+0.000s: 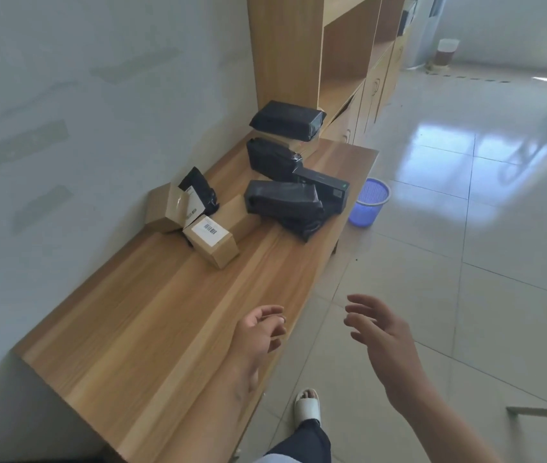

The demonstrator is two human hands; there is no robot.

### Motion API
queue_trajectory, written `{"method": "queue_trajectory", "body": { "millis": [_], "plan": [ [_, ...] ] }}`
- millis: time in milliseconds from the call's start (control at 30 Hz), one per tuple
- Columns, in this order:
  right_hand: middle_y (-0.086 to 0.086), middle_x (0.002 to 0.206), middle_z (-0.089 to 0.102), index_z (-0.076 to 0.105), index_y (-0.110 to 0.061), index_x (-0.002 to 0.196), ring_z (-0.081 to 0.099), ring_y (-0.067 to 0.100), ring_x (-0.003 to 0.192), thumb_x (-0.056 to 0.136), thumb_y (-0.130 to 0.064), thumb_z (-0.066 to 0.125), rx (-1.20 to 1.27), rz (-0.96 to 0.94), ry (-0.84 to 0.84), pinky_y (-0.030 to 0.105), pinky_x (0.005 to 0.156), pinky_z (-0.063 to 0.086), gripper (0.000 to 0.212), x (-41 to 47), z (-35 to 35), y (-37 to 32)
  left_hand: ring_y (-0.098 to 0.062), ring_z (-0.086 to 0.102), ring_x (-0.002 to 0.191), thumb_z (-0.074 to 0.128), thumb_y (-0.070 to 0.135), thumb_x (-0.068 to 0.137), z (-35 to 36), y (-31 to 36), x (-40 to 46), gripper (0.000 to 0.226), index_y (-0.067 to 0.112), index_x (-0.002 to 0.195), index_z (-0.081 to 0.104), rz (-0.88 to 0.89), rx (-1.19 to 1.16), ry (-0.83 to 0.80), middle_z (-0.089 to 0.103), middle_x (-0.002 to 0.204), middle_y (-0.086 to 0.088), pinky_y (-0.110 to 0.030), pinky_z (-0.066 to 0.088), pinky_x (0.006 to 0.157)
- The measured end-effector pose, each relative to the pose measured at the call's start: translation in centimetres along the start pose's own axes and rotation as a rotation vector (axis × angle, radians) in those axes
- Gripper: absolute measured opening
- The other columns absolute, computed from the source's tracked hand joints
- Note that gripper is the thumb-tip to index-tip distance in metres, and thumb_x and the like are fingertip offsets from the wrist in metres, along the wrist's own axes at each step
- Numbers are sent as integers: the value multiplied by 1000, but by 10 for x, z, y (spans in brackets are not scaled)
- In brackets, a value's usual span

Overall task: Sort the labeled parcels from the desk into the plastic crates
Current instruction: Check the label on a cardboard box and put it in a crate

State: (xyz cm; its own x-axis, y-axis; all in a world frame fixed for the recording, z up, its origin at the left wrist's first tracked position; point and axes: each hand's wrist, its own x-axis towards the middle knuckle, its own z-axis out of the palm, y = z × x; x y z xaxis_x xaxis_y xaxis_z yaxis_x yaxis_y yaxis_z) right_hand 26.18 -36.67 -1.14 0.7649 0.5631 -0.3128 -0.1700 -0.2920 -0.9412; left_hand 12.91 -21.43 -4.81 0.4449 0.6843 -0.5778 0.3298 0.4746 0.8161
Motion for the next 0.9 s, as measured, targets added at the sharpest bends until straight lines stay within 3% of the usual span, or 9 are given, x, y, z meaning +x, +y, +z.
{"method": "queue_trajectory", "body": {
  "millis": [133, 300, 533, 800, 900],
  "plan": [
    [-1, 105, 75, 75, -28, 106, 70, 22, 105, 95, -6, 63, -13, 66, 19, 45, 96, 56, 27, 64, -7, -21, -22, 60, 113, 64, 15, 99, 2, 37, 74, 23, 22, 120, 66, 21, 12, 191, 64, 124, -2, -40, 50, 98],
    [0, 104, 75, 75, -25, 104, 70, 24, 104, 96, -4, 63, -27, 91, 5, 45, 96, 56, 26, 131, -4, -43, -30, 51, 128, 73, 26, 92, -29, 83, 174, 61, 24, 146, 46, 27, 38, 522, 47, 149, -5, -48, 46, 104],
    [2, 104, 75, 74, -26, 104, 70, 24, 102, 97, -5, 61, -47, 85, -92, 42, 92, 56, 25, 204, 4, -65, -38, 36, 137, 88, 40, 78, -44, 115, 261, 89, 22, 150, 40, -145, 174, 729, 41, 148, -15, -48, 42, 104],
    [0, 105, 74, 73, -27, 106, 69, 22, 104, 97, -7, 60, -145, 75, -338, 41, 93, 56, 26, 303, 22, -94, -38, 41, 128, 89, 42, 62, -48, 96, 312, 100, 29, 147, 38, -230, 171, 873, 52, 134, -13, -54, 47, 104],
    [-4, 105, 74, 73, -29, 108, 69, 16, 103, 97, -10, 62, -198, 54, -447, 43, 95, 56, 25, 338, 26, -114, -36, 55, 118, 80, 53, 39, -57, 83, 322, 104, 37, 135, 43, -240, 151, 924, 62, 125, -6, -53, 52, 98]
  ]
}}
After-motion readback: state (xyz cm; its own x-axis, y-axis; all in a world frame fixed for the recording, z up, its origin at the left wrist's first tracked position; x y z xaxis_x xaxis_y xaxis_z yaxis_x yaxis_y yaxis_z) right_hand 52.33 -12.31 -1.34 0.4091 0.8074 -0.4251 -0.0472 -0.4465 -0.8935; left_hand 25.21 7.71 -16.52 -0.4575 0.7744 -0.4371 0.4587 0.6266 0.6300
